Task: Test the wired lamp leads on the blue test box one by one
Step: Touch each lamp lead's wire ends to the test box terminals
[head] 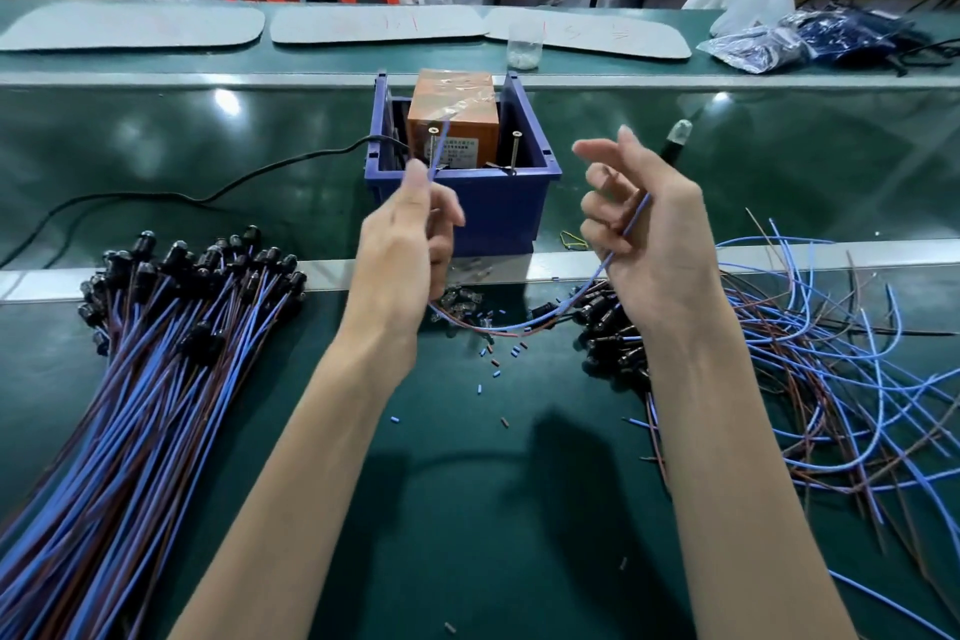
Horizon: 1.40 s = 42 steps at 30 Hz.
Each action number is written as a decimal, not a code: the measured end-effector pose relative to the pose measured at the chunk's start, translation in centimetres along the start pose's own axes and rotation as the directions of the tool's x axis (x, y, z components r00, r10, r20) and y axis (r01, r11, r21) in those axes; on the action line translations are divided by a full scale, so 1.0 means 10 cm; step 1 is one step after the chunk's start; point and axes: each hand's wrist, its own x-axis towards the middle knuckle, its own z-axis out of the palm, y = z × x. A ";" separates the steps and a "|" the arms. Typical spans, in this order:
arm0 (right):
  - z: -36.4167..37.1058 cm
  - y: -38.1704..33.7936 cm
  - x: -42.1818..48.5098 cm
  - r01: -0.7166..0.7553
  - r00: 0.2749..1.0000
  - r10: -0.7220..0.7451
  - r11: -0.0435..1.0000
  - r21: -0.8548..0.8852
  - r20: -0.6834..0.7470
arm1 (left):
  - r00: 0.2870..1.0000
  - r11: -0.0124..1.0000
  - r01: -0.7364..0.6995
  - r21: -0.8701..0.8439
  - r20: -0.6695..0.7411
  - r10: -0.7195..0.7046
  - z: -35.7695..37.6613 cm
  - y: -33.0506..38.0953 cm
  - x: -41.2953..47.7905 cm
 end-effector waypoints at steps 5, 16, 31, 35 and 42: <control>0.06 0.04 -0.04 0.046 0.998 -0.036 0.958 -0.283 0.043 | 0.988 0.988 -0.141 0.064 0.074 0.136 0.07 -0.08 -0.03; 0.19 0.07 -0.10 0.078 0.997 -0.082 0.913 -0.399 0.007 | 0.958 0.960 -0.183 0.213 0.258 0.126 0.02 -0.11 -0.05; 0.20 0.04 -0.13 0.077 0.994 -0.019 0.833 -0.548 0.110 | 0.937 0.886 -0.302 0.353 0.280 0.208 0.00 -0.09 -0.04; 0.20 0.04 -0.13 0.082 0.989 0.008 0.804 -0.589 0.148 | 0.934 0.874 -0.312 0.374 0.289 0.210 0.00 -0.12 -0.04; 0.17 0.09 -0.08 0.101 0.992 -0.031 0.762 -0.639 0.120 | 0.951 0.847 -0.279 0.452 0.249 0.181 0.03 -0.16 -0.04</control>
